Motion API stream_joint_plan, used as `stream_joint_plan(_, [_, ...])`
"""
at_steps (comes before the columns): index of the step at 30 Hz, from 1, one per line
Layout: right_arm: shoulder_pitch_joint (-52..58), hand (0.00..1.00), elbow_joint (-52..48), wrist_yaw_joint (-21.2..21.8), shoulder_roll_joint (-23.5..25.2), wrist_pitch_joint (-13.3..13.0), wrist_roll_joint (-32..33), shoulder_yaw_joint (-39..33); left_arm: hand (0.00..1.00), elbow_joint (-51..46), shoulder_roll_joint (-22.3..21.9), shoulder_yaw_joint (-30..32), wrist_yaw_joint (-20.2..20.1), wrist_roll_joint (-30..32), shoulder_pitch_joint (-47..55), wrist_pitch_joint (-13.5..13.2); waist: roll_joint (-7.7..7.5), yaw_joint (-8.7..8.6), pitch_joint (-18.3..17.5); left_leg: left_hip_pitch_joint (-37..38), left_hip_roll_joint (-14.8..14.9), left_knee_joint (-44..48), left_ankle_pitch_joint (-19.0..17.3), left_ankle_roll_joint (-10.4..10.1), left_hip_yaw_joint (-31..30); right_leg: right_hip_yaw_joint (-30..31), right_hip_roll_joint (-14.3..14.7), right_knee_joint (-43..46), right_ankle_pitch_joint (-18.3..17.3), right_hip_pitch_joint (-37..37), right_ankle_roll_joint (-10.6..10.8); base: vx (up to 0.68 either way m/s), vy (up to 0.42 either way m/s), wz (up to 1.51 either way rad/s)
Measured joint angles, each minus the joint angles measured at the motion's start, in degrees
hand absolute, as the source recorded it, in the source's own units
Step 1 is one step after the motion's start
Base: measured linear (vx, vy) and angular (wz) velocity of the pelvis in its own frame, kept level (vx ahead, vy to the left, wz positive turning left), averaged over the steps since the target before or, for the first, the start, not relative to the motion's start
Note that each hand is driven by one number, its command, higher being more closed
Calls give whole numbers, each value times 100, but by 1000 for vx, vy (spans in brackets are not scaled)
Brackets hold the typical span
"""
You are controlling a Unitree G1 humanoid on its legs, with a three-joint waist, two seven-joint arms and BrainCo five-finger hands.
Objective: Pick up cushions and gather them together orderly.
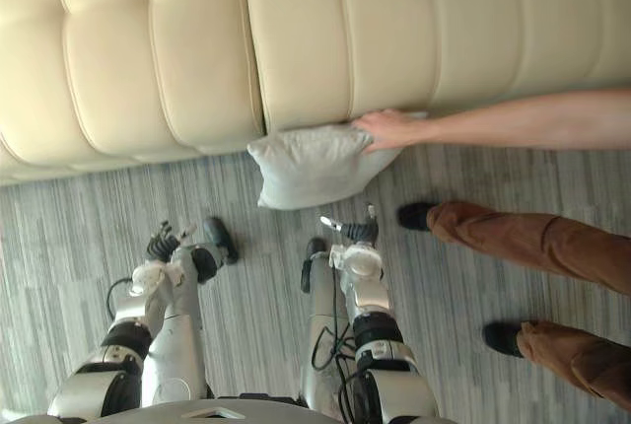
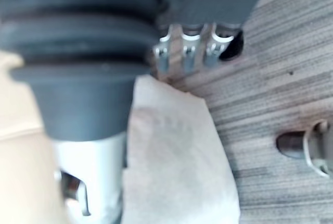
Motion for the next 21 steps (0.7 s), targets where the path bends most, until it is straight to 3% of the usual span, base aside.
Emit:
stream_joint_plan(3, [-383, 0, -2, -133, 5, 0, 39, 67, 0, -38, -72, -14, 78, -62, -359, -5, 4, 90, 217, -223, 2, 20, 186, 37, -31, -32, -21, 218, 20, -275, 10, -39, -67, 12])
stream_joint_plan(11, [-492, 0, -15, -232, 70, -5, 39, 58, 0, -261, -128, -196, 93, -75, -419, -20, 4, 142, 218, -331, -63, -146, 340, 7, -136, -133, -57, 224, 4, -366, -48, 21, -60, 8])
stream_joint_plan(21, [178, 0, -2, -179, 175, -17, -15, 60, 0, -528, -168, -609, 80, 95, -9, -21, -3, 142, 200, 309, -153, -465, 396, -34, -129, -233, -97, -127, 80, 305, -65, 21, -44, 2])
